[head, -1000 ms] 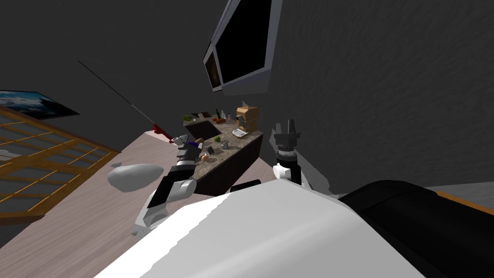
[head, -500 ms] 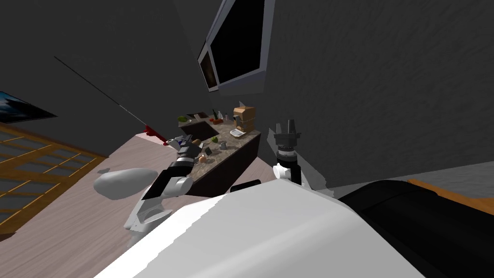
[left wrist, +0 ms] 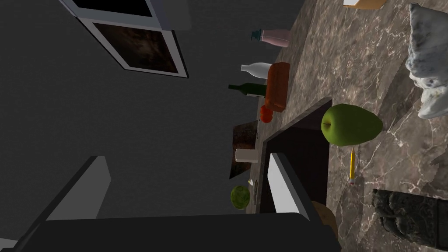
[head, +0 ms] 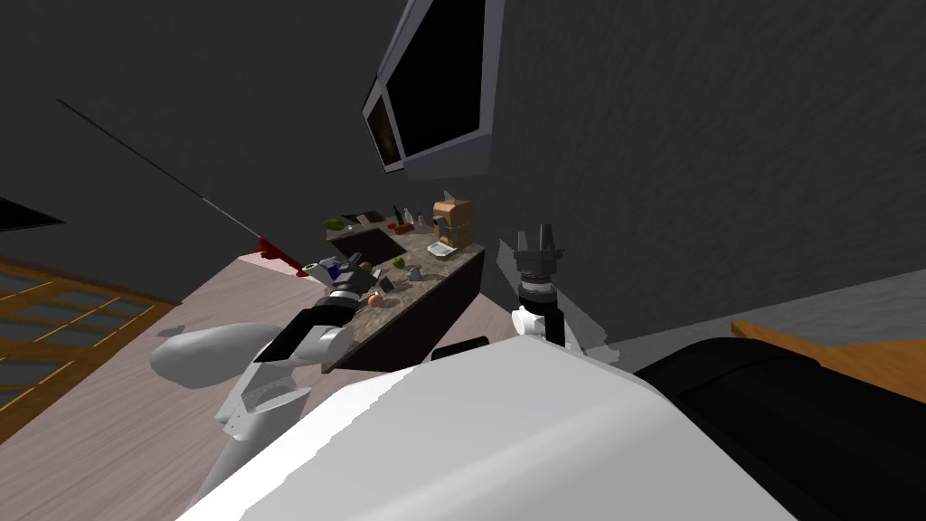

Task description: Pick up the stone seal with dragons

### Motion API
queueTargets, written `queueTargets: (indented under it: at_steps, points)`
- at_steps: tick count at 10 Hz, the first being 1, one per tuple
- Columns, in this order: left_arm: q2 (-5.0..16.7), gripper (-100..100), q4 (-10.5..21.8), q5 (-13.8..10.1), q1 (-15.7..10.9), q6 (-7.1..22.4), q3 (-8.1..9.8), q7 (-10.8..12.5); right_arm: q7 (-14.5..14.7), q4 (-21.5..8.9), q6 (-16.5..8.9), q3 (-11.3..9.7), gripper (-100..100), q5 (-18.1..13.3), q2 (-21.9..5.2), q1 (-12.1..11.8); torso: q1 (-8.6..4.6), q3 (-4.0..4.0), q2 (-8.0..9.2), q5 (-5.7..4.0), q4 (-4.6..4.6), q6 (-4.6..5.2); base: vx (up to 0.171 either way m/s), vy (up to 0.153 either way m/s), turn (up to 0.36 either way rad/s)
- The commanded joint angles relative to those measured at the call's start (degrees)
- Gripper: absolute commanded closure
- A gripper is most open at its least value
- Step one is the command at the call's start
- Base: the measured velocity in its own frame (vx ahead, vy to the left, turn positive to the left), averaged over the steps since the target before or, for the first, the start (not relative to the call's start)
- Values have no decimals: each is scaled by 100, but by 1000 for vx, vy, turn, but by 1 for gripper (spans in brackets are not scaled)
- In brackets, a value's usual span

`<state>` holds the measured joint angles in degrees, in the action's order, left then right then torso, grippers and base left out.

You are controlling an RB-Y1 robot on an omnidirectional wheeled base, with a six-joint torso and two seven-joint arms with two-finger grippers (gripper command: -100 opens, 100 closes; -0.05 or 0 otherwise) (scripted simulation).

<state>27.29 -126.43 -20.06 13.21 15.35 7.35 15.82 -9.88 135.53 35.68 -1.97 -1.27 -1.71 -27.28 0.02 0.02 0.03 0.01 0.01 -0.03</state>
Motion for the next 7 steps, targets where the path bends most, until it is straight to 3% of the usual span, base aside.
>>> queueTargets:
  at_steps: [1, 2, 3, 4, 5, 7]
  points:
    - [233, -100, 76, -212, -146, 286, 87, 136, 0, 0, 0, 0, 0, 0, 0, 0, 0, 0, 0, 0, 0, 0, -14, -6, -111]
    - [233, -100, 76, -212, -146, 436, 87, 136, 0, 0, 0, 0, 0, 0, 0, 1, -1, 0, 0, -1, 0, 3, -14, -1, -105]
    - [453, -100, 157, -416, -267, 605, 166, 277, 0, 0, 0, 0, 0, 0, 0, 0, 0, 0, 0, 0, 0, 1, -19, -3, -151]
    - [453, -100, 157, -416, -267, 798, 166, 277, 0, 0, 0, 0, 0, 0, 0, 1, -1, 1, 1, -1, 0, 3, -17, 1, -67]
    - [672, -100, 246, -618, -382, 956, 245, 426, 0, 0, 0, 0, 0, 0, 0, 0, 1, 1, 2, 0, 0, 0, -18, -4, -141]
    - [672, -100, 246, -618, -382, 1167, 245, 426, 0, 0, 0, 0, 0, 0, 0, 0, 0, 1, 1, 0, 0, 0, -11, 0, -29]
